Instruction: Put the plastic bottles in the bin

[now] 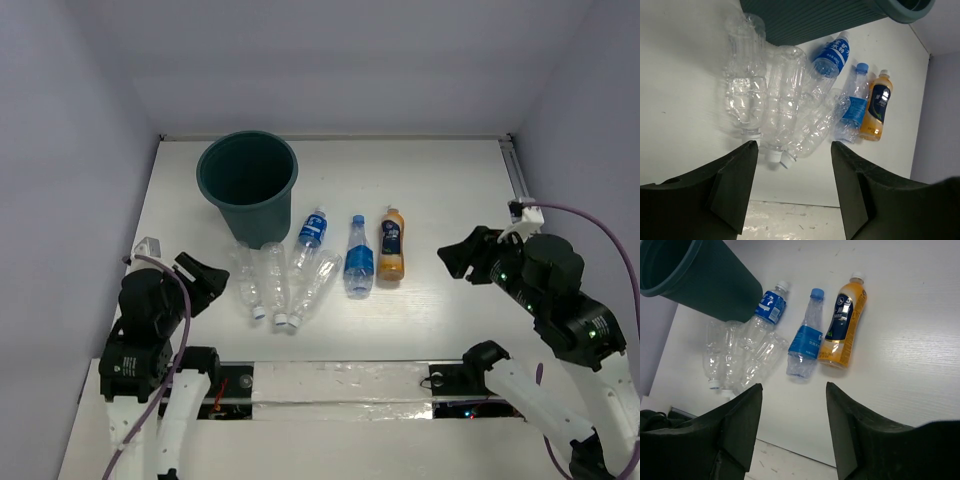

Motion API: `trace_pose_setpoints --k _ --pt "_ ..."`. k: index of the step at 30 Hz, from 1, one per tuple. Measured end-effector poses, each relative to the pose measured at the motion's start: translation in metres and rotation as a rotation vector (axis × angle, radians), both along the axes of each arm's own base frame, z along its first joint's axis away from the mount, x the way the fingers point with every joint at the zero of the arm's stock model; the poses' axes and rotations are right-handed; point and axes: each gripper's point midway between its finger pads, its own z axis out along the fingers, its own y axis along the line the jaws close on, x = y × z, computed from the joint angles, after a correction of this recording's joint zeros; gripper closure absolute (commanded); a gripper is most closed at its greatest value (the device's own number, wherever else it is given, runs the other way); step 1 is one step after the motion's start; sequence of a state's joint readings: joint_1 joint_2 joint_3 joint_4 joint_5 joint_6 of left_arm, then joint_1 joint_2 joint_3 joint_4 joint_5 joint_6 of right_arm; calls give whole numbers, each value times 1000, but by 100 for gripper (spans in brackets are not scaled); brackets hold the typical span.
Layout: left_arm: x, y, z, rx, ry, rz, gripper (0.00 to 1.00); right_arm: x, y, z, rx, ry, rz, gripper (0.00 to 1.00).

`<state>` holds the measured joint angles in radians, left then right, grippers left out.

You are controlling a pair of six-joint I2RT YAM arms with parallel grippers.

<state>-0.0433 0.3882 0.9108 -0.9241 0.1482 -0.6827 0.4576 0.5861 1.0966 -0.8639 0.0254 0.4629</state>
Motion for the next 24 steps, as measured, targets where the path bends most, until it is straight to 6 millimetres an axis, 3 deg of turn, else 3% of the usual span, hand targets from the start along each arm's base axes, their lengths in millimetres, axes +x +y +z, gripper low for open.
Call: trace_pose_setpoints --k 1,5,8,11,12,14,17,18,21,22,24 --pt "0 -1 -4 -3 13 -4 41 1 0 -1 -1 3 0 46" --pt "4 -5 -19 -18 61 -15 43 2 1 -6 -4 15 -1 80" --pt "12 -7 -39 -31 138 -15 54 5 3 -16 -9 43 -3 94" --pt "20 -8 -56 -46 185 -3 72 9 5 -28 -18 68 -4 100" --pt "23 -8 -64 -50 207 1 87 10 6 -32 -20 78 -3 100" --pt "29 -9 -77 -59 240 13 100 14 8 -39 -23 94 -4 100" --pt "38 -7 -101 -55 301 33 100 21 12 -53 -32 123 -6 100" --pt "40 -5 -108 -50 319 43 98 24 14 -57 -35 135 -5 100" --pt "51 0 -120 -32 345 72 75 29 21 -66 -34 160 12 100" --pt "56 1 -123 -27 349 78 59 31 23 -68 -34 167 19 100" --pt "66 2 -125 -19 345 86 41 34 27 -72 -33 176 27 100"
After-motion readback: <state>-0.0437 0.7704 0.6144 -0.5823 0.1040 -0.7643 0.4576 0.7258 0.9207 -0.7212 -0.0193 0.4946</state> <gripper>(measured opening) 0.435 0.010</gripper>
